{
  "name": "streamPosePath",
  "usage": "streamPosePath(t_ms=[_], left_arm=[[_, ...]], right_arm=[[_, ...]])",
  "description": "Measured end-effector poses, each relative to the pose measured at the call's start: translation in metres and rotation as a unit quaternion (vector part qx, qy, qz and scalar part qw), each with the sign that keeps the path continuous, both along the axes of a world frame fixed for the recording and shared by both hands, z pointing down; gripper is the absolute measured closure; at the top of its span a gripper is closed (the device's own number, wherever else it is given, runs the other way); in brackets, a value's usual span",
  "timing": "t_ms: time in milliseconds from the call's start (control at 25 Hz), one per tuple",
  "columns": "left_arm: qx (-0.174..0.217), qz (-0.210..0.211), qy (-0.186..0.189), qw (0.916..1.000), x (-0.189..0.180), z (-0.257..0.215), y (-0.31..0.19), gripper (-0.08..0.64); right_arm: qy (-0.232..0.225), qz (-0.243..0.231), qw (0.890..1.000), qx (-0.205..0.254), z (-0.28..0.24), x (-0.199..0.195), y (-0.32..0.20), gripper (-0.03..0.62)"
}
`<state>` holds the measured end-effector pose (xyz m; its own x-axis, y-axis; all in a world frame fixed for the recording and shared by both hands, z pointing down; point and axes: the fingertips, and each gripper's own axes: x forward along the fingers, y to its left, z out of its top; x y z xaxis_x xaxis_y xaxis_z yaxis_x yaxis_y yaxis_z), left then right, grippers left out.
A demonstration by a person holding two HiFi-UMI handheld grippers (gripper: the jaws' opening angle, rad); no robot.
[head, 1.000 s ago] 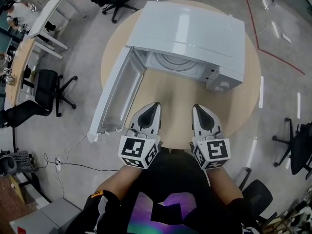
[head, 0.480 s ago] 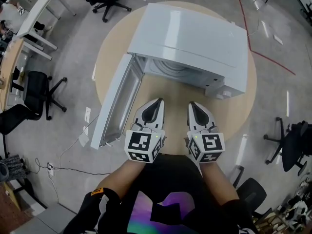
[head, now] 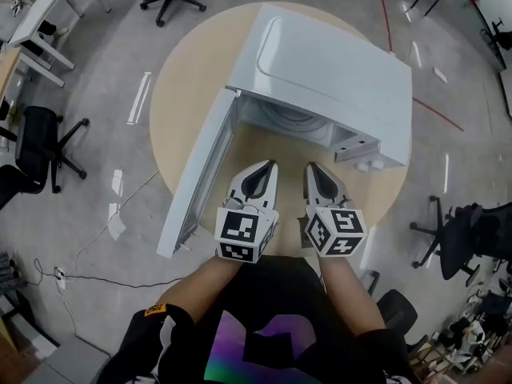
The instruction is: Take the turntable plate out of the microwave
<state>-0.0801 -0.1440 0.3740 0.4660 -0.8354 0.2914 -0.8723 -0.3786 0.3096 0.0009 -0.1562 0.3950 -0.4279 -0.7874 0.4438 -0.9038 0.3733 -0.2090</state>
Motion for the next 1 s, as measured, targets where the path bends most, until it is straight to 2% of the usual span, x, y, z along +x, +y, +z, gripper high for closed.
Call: streamPosePath(t_ms=[400,640,1000], left_arm=[[-0.015,0.009,0.023,0.9996,-0.019,0.015,-0.011,0.512],[-0.03,0.01,0.029,0.9991,-0.01,0.027,-0.018,0.512],[-0.065,-0.018,0.046,0.9966,0.0,0.053,-0.043,0.512]], right_arm=[[0.01,0.029,0.999,-0.015,0.006,-0.014,-0.005,0.577],[-0.007,0.04,0.999,-0.032,0.019,-0.006,-0.013,0.577],[-0.043,0.047,0.996,-0.057,0.046,0.011,-0.04,0.577]])
